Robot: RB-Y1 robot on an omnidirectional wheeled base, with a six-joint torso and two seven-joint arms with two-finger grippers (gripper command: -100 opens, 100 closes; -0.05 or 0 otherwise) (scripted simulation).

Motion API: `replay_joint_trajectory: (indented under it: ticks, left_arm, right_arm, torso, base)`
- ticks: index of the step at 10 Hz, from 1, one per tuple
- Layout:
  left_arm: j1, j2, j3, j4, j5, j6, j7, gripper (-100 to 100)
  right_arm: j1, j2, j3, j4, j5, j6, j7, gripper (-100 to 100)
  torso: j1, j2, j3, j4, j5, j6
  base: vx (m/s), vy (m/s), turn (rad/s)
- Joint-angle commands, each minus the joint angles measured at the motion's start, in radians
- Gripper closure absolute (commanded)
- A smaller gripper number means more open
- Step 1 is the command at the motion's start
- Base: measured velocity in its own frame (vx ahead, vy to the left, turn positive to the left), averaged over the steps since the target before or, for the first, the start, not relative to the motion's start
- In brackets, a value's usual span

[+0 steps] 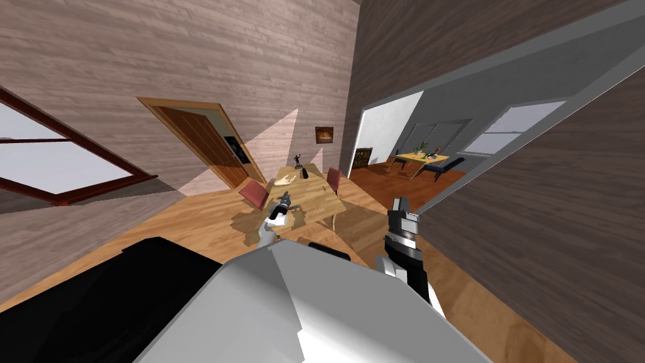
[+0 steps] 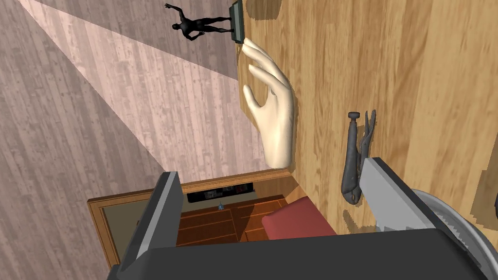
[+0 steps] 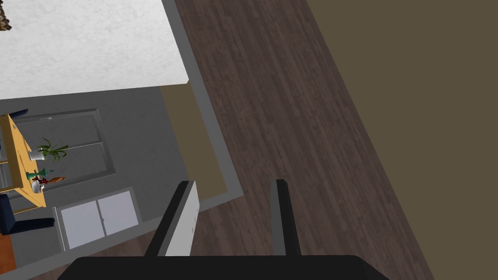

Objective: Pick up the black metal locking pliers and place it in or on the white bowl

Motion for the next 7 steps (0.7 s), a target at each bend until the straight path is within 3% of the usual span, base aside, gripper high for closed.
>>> replay_joint_trajectory:
  ticks: [1,3,4,6,7]
  left_arm:
    - [-0.013,-0.004,0.01,0.032,-0.003,0.019,0.001,-100]
    - [-0.055,-0.001,0.044,0.094,-0.005,0.083,0.008,-100]
    - [-0.055,-0.001,0.044,0.105,-0.005,0.083,0.008,-100]
    - [-0.094,0.002,0.076,0.171,-0.006,0.144,0.015,-100]
    - [-0.094,0.002,0.076,0.175,-0.006,0.145,0.015,-100]
  right_arm:
    - [0.0,0.0,0.0,0.0,0.0,0.0,0.0,0]
    - [0.0,0.0,0.0,0.0,0.0,0.0,0.0,0]
    - [0.0,0.0,0.0,0.0,0.0,0.0,0.0,0]
    - [0.0,0.0,0.0,0.0,0.0,0.0,0.0,0]
    - [0.0,0.0,0.0,0.0,0.0,0.0,0.0,0]
  torso:
    - [0.0,0.0,0.0,0.0,0.0,0.0]
    - [0.0,0.0,0.0,0.0,0.0,0.0]
    - [0.0,0.0,0.0,0.0,0.0,0.0]
    - [0.0,0.0,0.0,0.0,0.0,0.0]
    - [0.0,0.0,0.0,0.0,0.0,0.0]
  base:
    - [0.007,-0.009,-0.022]
    - [0.009,-0.014,-0.065]
    - [0.008,-0.011,-0.029]
    - [0.009,-0.011,-0.063]
    - [0.008,-0.01,-0.032]
